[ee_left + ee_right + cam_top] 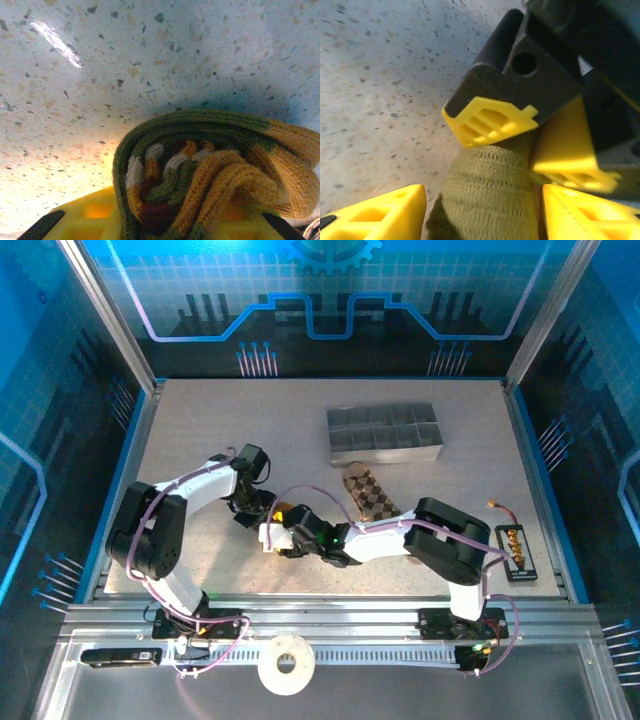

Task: Roll the socks

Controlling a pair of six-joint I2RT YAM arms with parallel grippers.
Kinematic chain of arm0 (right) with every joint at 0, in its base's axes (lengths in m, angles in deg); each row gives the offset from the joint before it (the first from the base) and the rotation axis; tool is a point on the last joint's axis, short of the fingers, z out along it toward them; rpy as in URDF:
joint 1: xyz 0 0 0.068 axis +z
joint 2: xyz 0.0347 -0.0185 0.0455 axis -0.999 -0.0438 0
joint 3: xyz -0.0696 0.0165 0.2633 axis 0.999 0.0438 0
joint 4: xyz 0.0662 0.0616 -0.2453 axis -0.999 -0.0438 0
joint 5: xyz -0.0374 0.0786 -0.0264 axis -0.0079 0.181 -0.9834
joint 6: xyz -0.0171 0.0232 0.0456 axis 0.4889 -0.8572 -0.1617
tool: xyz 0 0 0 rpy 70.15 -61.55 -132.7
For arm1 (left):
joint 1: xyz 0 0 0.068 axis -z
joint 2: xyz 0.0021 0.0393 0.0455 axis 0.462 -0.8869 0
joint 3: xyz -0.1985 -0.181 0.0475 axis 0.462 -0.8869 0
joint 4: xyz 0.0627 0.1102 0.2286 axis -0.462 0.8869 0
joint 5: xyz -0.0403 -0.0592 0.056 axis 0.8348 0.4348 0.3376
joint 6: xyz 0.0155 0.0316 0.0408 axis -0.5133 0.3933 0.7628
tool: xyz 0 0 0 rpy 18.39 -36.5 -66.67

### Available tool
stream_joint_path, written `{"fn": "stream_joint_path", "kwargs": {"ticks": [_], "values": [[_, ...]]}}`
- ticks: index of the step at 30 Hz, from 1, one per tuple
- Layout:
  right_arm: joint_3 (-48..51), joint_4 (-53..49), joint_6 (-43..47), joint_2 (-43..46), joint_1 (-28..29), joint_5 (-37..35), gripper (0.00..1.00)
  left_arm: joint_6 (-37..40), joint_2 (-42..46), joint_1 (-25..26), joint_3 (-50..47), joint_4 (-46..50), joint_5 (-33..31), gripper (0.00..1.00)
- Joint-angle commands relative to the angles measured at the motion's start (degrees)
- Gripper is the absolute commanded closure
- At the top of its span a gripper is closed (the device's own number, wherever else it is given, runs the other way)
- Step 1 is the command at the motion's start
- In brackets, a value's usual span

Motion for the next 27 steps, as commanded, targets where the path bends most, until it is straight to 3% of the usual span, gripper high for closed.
{"fn": "stream_joint_path", "kwargs": {"ticks": [1, 3, 6, 10, 13, 22, 27], "values": [[-3.00, -6.23, -0.83, -3.05, -0.80, -2.81, 0.63, 0.27, -1.58, 0.81, -0.86, 5.15, -1.80, 0.70], [-3.51, -9.46, -3.70, -3.68, -1.82, -1.50, 0.74, 0.13, 0.02, 0.72, -0.25, 5.90, -2.29, 0.62], [-3.13, -14.32, -8.60, -3.32, -3.81, 3.97, 0.85, -0.87, 4.07, 0.38, 0.61, 6.67, -3.48, 0.38], [-2.10, -18.28, -14.14, -3.20, -7.06, 16.16, 0.91, -2.90, 8.26, -1.41, 0.41, 5.93, -3.06, 0.16], [-0.87, -18.22, -15.50, -3.12, -8.15, 19.02, 0.92, -4.21, 9.87, -3.43, -0.60, 4.59, -2.24, 0.07], [-1.65, -19.07, -21.42, -4.82, -14.13, 31.18, 0.95, -5.21, 13.77, -6.26, -2.42, -1.14, -2.34, 0.03], [-4.45, -22.18, -25.24, -8.19, -17.78, 41.27, 0.96, -5.48, 14.63, -5.30, -4.94, -4.46, -0.31, 0.12]]}}
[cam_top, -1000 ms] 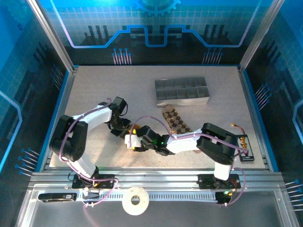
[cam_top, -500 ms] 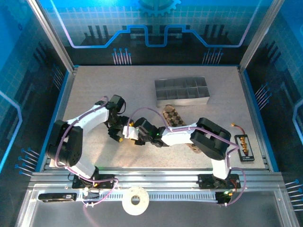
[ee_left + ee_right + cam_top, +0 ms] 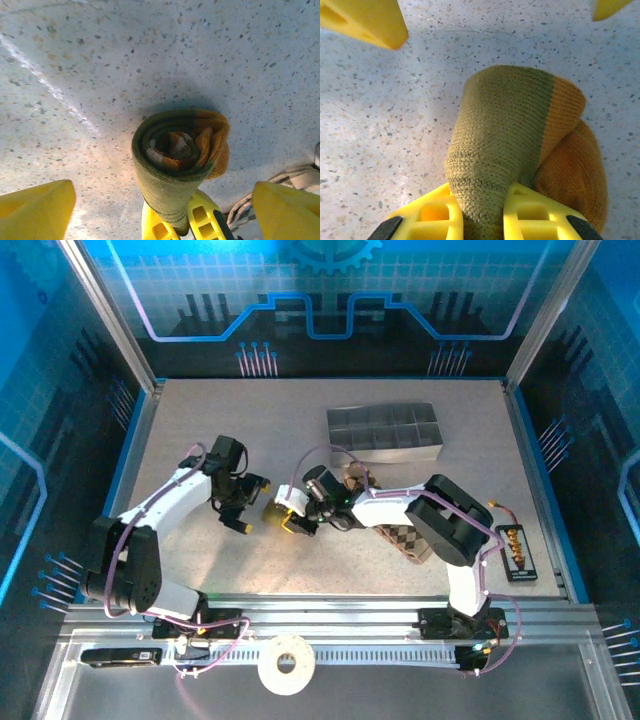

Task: Roll the socks

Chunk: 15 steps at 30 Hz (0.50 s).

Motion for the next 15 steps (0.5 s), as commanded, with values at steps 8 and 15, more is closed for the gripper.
{"fn": "stream_joint_path", "kwargs": {"ticks": [8, 15], "values": [[-2.37, -16.55, -11.49, -10.63, -7.19, 15.65, 0.97, -2.66, 1.03, 6.10, -6.31, -10.69, 3.22, 0.26], [-3.76, -19.18, -13.40, -12.84, -8.92, 18.69, 0.95, -2.64, -4.13, 8.98, -5.11, -11.74, 2.52, 0.27]]}}
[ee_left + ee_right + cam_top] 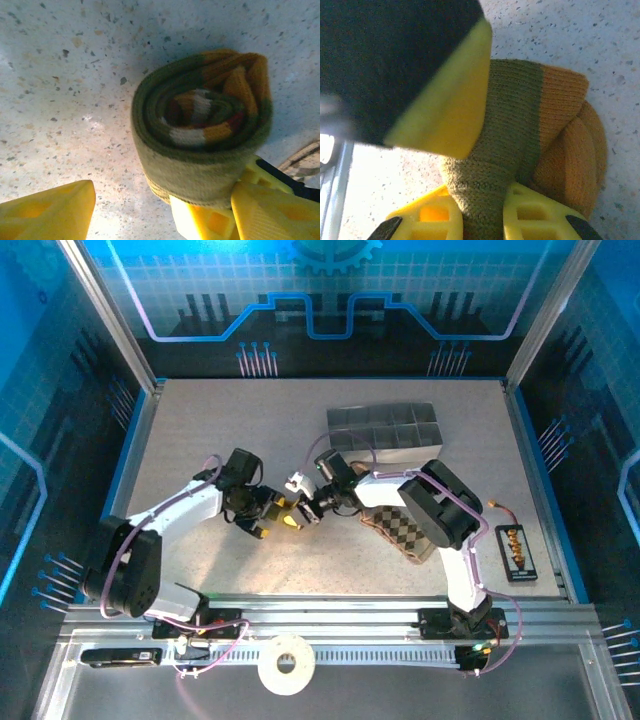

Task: Roll the socks

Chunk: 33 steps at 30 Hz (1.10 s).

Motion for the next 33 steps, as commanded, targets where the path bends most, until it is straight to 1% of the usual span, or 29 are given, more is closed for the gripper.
{"fn": "stream_joint_path", "kwargs": {"ticks": [1, 5, 7, 8, 10, 11, 14, 16, 18, 20, 21, 22, 23, 24, 27, 33], "values": [[2.36, -14.98, -2.02, -5.27, -0.60, -3.71, 0.95, -1.07, -3.17, 1.40, 0.97, -0.92, 0.27, 0.28], [0.69, -16.95, -2.22, -6.24, -0.61, -3.59, 0.94, -0.43, -6.92, 2.68, 2.59, 2.40, -1.68, 0.38], [0.49, -16.58, -2.17, -5.71, -0.59, -3.88, 0.92, -0.38, -8.48, 2.78, 2.17, 3.32, -2.14, 0.41], [0.78, -15.79, -1.80, -4.90, -0.44, -4.01, 0.89, -0.17, -9.19, 2.79, 1.99, 4.05, -2.52, 0.43], [2.23, -13.74, -0.24, -1.94, 0.24, -6.16, 0.79, 0.46, -10.20, 2.80, 1.88, 5.58, -3.44, 0.46], [3.34, -12.29, 0.72, 0.17, 0.65, -7.58, 0.72, 0.71, -10.41, 2.74, 1.59, 6.13, -3.79, 0.47], [7.84, -5.76, 2.42, 7.51, 1.35, -11.55, 0.56, 0.78, -10.16, 2.73, 0.59, 6.53, -4.25, 0.48], [11.06, -1.38, 2.71, 12.08, 1.55, -14.43, 0.49, 1.00, -9.78, 2.70, 0.33, 7.00, -4.69, 0.48], [14.38, 3.01, 2.74, 16.01, 1.52, -17.39, 0.40, 1.11, -9.38, 2.66, 0.31, 7.45, -4.91, 0.49], [15.91, 4.27, 2.43, 17.23, 1.34, -19.23, 0.32, 1.20, -9.01, 2.69, 0.30, 7.65, -5.13, 0.50], [15.77, 3.57, 2.32, 16.88, 1.20, -18.99, 0.30, 1.25, -8.89, 2.66, 0.43, 7.71, -5.23, 0.50], [15.26, 2.51, 2.31, 16.14, 1.07, -17.98, 0.19, 1.20, -8.75, 2.62, 0.42, 7.66, -5.18, 0.49], [14.50, 1.12, 2.46, 15.02, 1.08, -16.85, 0.10, 1.27, -8.82, 2.62, 0.48, 7.61, -5.14, 0.50], [13.82, 0.28, 2.32, 13.83, 1.20, -16.12, 0.06, 1.31, -8.91, 2.62, 0.66, 7.60, -5.05, 0.50], [12.27, 0.13, -0.20, 10.84, 1.01, -13.74, 0.05, 1.43, -9.15, 2.62, 1.17, 7.65, -5.05, 0.50], [7.43, -0.62, -5.72, 5.12, 1.13, -7.66, 0.09, 1.48, -9.87, 2.62, 1.62, 7.55, -4.98, 0.51]]}}
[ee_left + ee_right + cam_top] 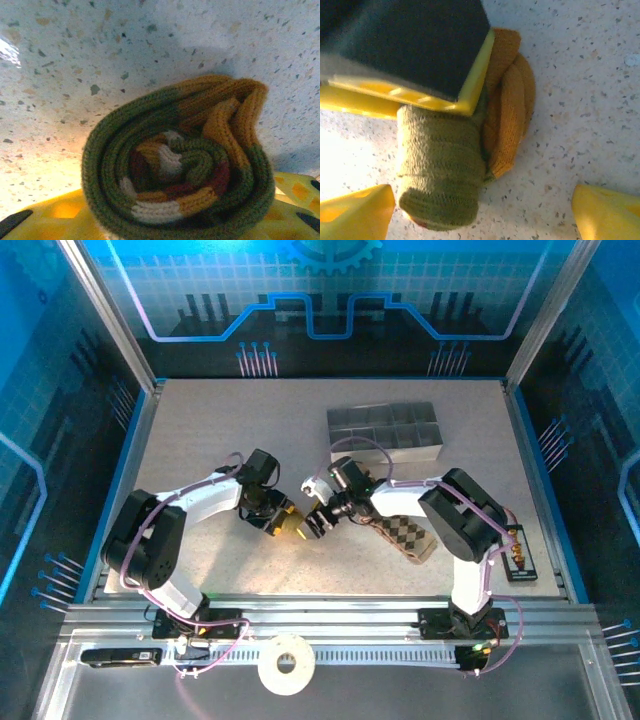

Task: Roll the socks

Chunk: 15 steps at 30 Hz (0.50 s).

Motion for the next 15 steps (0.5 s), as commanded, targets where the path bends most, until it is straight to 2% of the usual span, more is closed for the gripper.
{"fn": "stream_joint_path", "kwargs": {"ticks": [1, 9, 15], "values": [[-2.46, -0.74, -4.07, -5.36, 0.80, 5.35, 0.10, 0.92, -2.35, -0.11, -1.57, 8.12, -3.77, 0.50], [-7.68, -7.31, -3.59, -9.29, 2.76, 6.97, 0.24, 1.07, -2.78, -0.29, -1.35, 7.71, -3.68, 0.50], [-7.40, -12.12, -2.23, -8.73, 4.53, 3.31, 0.44, 1.39, -3.14, -0.64, -0.85, 7.71, -3.59, 0.50]]}}
